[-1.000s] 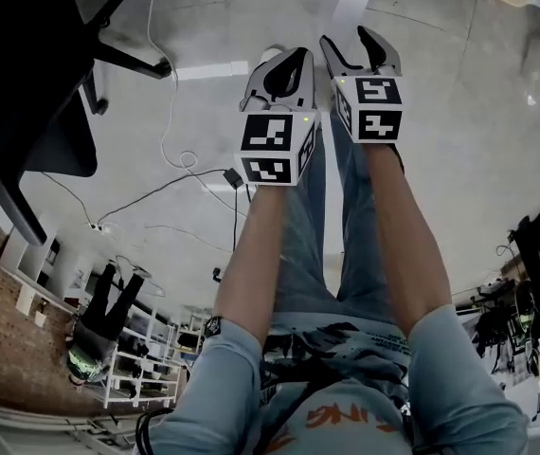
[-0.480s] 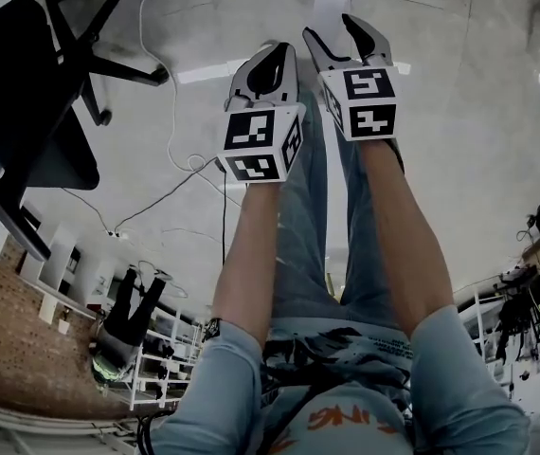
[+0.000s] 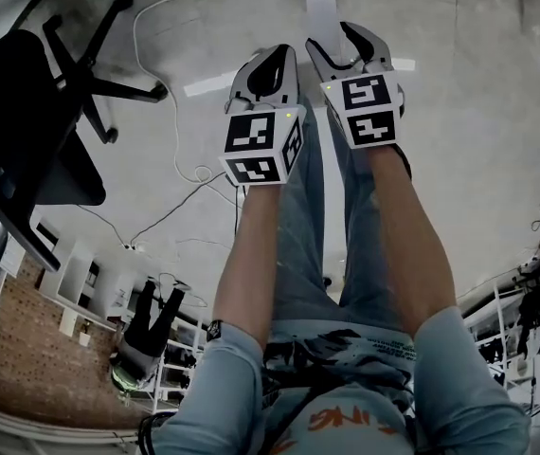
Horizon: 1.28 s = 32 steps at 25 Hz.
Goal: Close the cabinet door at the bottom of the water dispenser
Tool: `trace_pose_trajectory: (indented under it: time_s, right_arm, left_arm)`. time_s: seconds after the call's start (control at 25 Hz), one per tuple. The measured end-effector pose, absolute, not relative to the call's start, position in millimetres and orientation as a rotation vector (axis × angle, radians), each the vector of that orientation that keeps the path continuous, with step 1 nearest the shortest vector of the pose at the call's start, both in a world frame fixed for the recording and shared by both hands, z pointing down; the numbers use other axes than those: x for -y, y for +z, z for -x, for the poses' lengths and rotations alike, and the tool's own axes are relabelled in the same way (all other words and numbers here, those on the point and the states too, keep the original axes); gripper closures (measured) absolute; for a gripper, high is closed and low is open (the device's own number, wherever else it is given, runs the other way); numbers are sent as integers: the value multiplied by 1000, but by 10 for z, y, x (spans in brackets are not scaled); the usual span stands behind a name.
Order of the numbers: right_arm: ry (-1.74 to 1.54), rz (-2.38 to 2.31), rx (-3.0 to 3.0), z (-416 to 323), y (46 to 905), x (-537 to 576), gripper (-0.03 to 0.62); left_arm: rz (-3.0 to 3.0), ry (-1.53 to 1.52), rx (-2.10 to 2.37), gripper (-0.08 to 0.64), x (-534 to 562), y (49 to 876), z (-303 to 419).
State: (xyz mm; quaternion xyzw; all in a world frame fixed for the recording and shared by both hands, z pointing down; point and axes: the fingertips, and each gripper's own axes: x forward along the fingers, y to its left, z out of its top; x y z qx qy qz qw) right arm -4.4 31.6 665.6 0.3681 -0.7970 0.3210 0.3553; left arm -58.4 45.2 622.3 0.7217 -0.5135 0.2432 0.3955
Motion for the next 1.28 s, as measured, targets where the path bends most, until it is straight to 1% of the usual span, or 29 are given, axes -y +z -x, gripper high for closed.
trace_pose_trajectory:
  time_s: [0.32,0.92,1.12,1.28]
  right_arm:
    - [774,-853,2050,-194,6653,-296,344]
    - [804,-990,2069,-927,6659,-132,348]
    - [799,-1047,2065,-1166,6682,-34,368]
    - [746,-1037,2085,-1294,6684,36,370]
  left_arm:
    - [-1829,578,1293,540,-311,6192,287]
    - [-1889,613,1268,540,-24,6227,-255]
    - [-1910,626,1249,540,60,6243,-443]
    - [-1921,637,1238,540,122,6245,-555]
